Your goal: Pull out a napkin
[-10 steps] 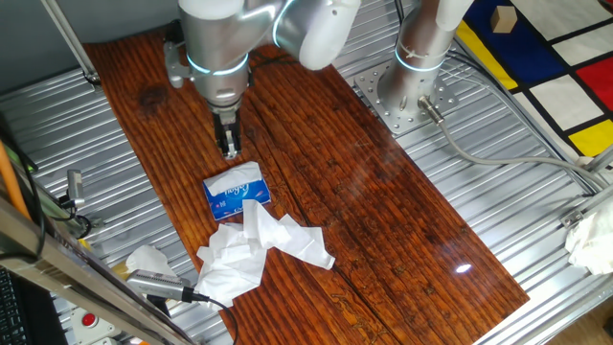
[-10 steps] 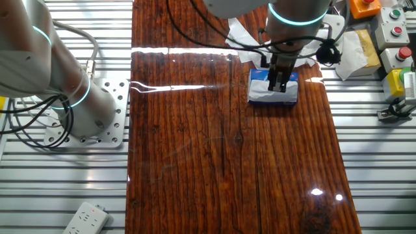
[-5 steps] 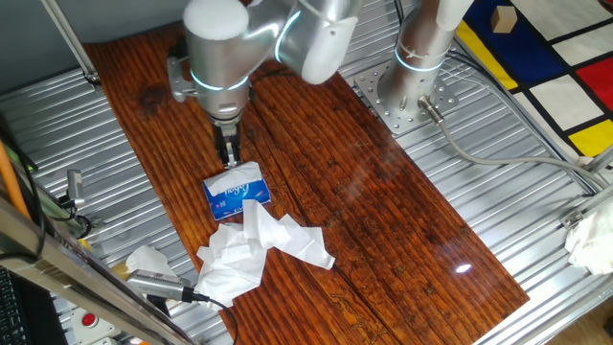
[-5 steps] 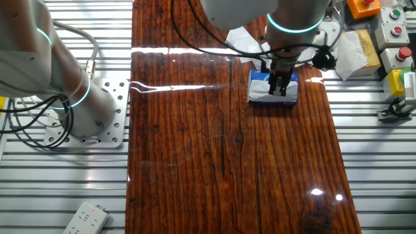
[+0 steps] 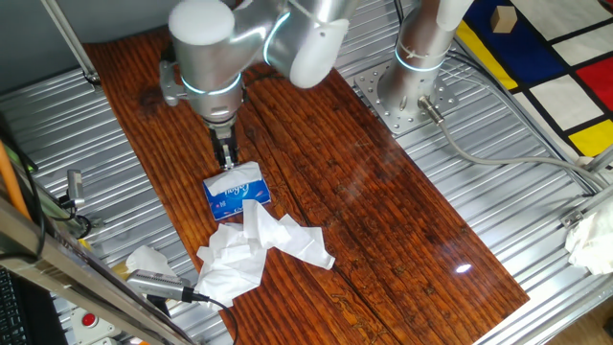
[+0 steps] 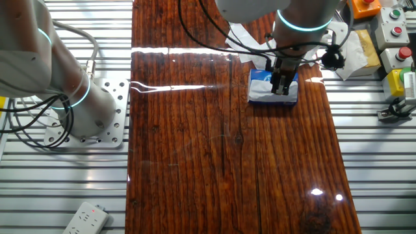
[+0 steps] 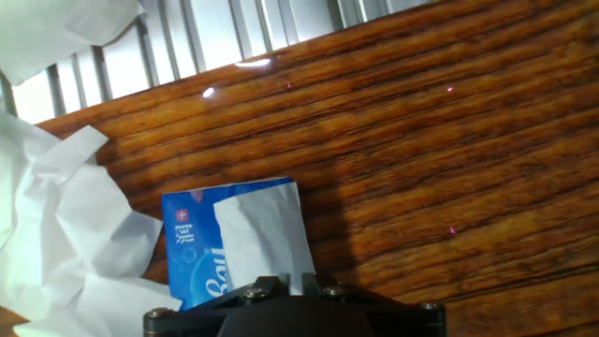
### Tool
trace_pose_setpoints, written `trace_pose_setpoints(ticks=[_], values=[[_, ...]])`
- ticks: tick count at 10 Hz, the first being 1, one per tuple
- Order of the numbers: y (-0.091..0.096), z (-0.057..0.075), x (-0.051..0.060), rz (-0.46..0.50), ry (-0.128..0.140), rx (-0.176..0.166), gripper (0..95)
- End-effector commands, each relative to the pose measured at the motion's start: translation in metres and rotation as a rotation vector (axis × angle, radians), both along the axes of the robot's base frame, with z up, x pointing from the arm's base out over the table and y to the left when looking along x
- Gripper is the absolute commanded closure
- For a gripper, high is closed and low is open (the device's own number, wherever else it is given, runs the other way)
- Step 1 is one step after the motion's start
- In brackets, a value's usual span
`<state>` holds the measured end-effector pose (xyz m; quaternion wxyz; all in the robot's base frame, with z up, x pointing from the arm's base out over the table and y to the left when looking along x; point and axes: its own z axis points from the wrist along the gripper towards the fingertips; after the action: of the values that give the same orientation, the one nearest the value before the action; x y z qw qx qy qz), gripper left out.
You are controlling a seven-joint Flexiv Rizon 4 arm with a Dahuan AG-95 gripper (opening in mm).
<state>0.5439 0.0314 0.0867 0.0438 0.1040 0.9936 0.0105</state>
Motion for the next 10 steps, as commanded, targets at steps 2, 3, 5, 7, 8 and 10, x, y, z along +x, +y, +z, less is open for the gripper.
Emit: trace_pose_setpoints(ticks=[2, 3, 5, 7, 8, 10], values=[[-0.001, 0.0003, -0.0008, 0.023, -0.04, 0.02, 38.0], [-0.0021, 0.0008, -0.0003, 0.028, -0.054, 0.036, 19.0], [-0.0039, 0.001, 0.0003, 0.029, -0.057, 0.042, 19.0], [-0.006, -0.0009, -0.001, 0.023, -0.059, 0.042, 19.0], [-0.0067, -0.0022, -0.0019, 0.019, -0.061, 0.043, 19.0], [-0.0095, -0.0062, -0.005, 0.024, -0.062, 0.041, 19.0]])
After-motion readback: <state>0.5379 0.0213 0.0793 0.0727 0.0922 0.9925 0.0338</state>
